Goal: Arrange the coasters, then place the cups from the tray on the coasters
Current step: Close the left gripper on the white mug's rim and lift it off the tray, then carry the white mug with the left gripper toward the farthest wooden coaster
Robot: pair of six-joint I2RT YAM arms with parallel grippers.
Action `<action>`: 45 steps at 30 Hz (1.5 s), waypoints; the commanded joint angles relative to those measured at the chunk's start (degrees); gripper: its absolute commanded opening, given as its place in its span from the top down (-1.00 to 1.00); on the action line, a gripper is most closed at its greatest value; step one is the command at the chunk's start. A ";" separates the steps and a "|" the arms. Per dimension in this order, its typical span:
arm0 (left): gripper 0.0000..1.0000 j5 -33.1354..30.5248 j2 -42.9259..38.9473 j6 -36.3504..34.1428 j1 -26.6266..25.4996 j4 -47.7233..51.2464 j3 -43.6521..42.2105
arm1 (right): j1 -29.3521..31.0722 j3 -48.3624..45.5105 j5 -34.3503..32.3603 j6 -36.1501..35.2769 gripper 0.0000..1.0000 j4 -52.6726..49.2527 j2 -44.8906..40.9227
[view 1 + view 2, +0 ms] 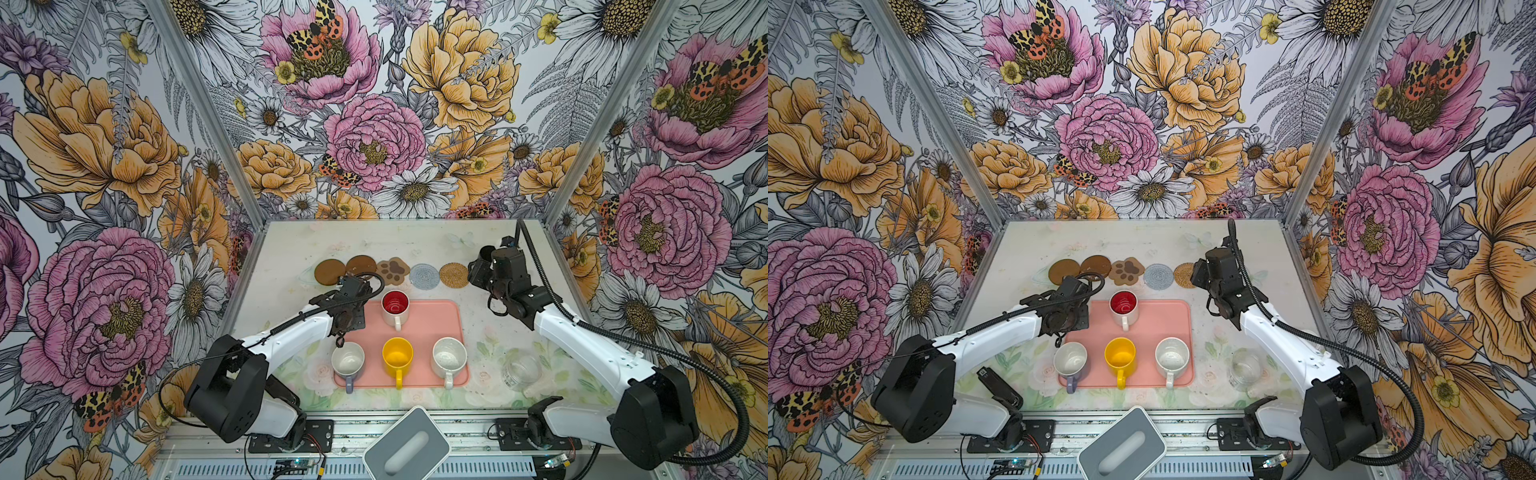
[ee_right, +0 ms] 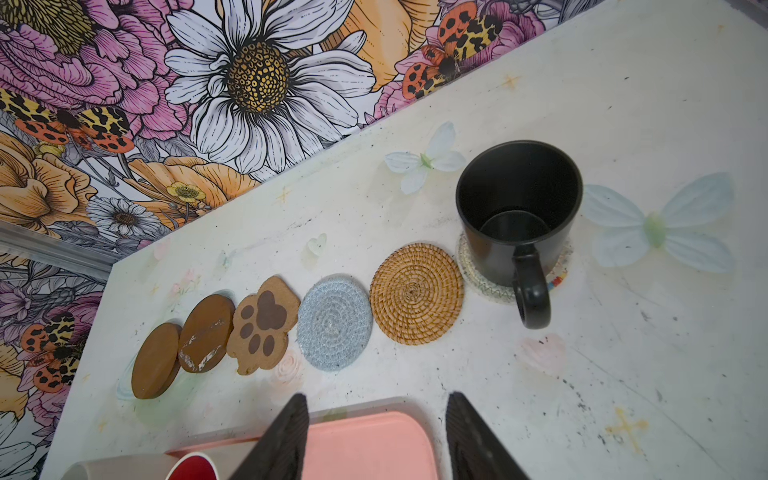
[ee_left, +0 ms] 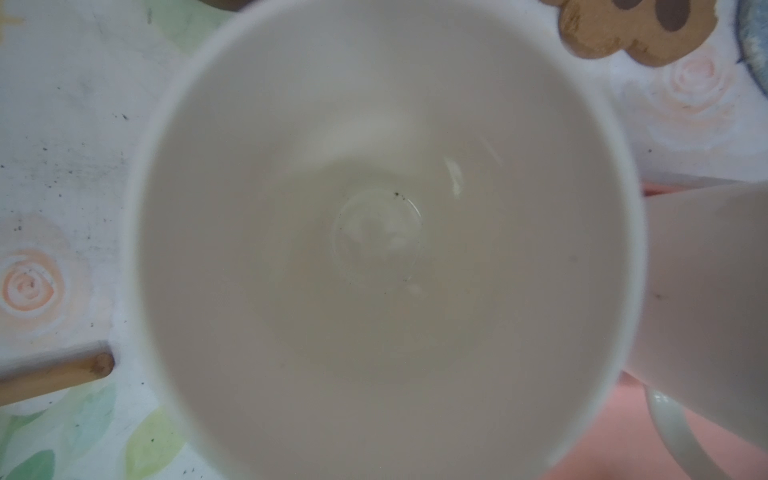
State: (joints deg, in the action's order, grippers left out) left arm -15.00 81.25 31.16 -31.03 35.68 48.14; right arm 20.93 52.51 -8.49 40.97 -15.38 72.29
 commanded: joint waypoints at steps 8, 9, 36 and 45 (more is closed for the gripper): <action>1.00 -0.43 -1.10 -0.55 0.43 -1.36 -0.06 | -0.45 -0.13 0.72 0.00 -0.11 1.52 1.40; 1.00 -1.16 -1.73 -0.36 0.21 -1.32 0.03 | -0.47 -0.18 0.84 -0.02 -0.11 1.53 1.46; 1.00 -9.18 -3.96 -5.96 4.20 -3.27 9.77 | -0.96 -0.61 1.20 -0.12 -0.11 1.69 1.23; 1.00 -7.94 1.19 -7.47 8.18 -3.61 16.25 | -1.48 -0.91 1.66 -0.34 -0.10 1.67 1.11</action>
State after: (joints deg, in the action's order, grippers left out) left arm -21.63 81.93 25.26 -24.08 35.90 61.49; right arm 19.79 52.07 -7.20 40.95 -14.37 73.65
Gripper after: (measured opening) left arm 0.150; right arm 0.553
